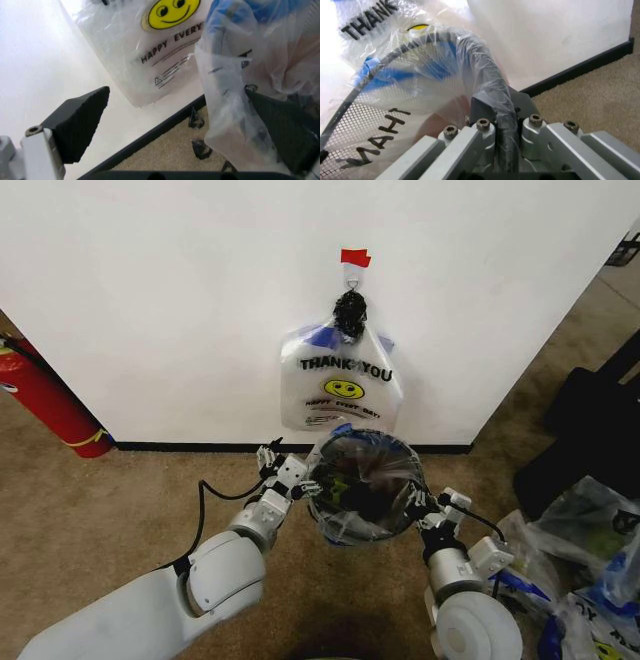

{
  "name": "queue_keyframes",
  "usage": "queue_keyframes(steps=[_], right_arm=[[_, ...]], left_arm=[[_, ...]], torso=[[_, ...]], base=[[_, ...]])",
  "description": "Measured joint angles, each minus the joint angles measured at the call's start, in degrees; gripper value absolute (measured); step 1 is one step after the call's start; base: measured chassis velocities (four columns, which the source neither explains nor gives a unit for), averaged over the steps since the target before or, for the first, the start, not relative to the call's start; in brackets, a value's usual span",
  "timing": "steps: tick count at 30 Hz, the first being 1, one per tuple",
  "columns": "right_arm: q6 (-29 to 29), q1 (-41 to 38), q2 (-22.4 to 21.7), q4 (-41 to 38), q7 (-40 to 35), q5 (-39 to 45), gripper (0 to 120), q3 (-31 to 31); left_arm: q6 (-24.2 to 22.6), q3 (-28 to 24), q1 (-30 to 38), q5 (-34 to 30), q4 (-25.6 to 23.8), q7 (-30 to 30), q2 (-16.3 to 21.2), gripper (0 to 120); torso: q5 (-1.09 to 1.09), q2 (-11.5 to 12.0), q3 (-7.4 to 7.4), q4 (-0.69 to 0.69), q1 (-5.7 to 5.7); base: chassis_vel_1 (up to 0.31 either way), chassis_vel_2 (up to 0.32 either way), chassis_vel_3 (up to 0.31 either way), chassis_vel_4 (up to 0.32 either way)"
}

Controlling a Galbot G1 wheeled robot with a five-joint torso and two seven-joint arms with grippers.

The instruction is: Pick up the garbage bag from the wall and place it over the trash bin.

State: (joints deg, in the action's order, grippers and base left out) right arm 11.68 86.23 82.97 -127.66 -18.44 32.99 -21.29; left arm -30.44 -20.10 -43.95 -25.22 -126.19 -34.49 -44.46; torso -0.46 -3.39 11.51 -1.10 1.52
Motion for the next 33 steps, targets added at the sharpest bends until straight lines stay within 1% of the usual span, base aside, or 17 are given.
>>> queue_keyframes(steps=[7, 16, 22, 30, 33], right_arm=[[0.15, -0.19, -0.46, 0.0, -0.01, 0.21, 0, -0.1], [0.15, -0.16, -0.34, -0.02, 0.05, 0.27, 0, 0.0], [0.14, -0.33, -0.07, 0.12, 0.06, 0.29, 0, 0.19], [0.16, -0.39, -0.27, 0.11, -0.04, 0.25, 0, 0.23], [0.15, -0.11, -0.43, -0.21, -0.14, 0.27, 0, 0.22]], left_arm=[[0.33, 0.4, -0.01, -0.66, -0.69, -0.12, 0.21, 100], [1.03, 0.65, 0.2, -1.03, -0.28, -1.0, -0.33, 100], [1.46, 1.64, 0.52, -1.58, 0.67, -1.45, 0.15, 100], [1.53, 1.46, 0.29, -1.57, 1.91, -1.18, 0.12, 99], [2.25, 1.87, 0.97, -0.24, 3.81, -0.73, -0.28, 98]], torso=[[0.0, 0.0, 0.0, 0.0, 0.0], [0.0, 0.0, 0.0, 0.0, 0.0], [0.0, 0.0, 0.0, 0.0, 0.0], [0.0, 0.0, 0.0, 0.0, 0.0], [0.0, 0.0, 0.0, -0.01, 0.0]], base=[[0.0, 0.0, 0.0, 0.0], [0.0, 0.0, 0.0, 0.0], [0.0, 0.0, 0.0, 0.0], [0.0, 0.0, 0.0, 0.0], [0.0, 0.0, 0.0, 0.0]])
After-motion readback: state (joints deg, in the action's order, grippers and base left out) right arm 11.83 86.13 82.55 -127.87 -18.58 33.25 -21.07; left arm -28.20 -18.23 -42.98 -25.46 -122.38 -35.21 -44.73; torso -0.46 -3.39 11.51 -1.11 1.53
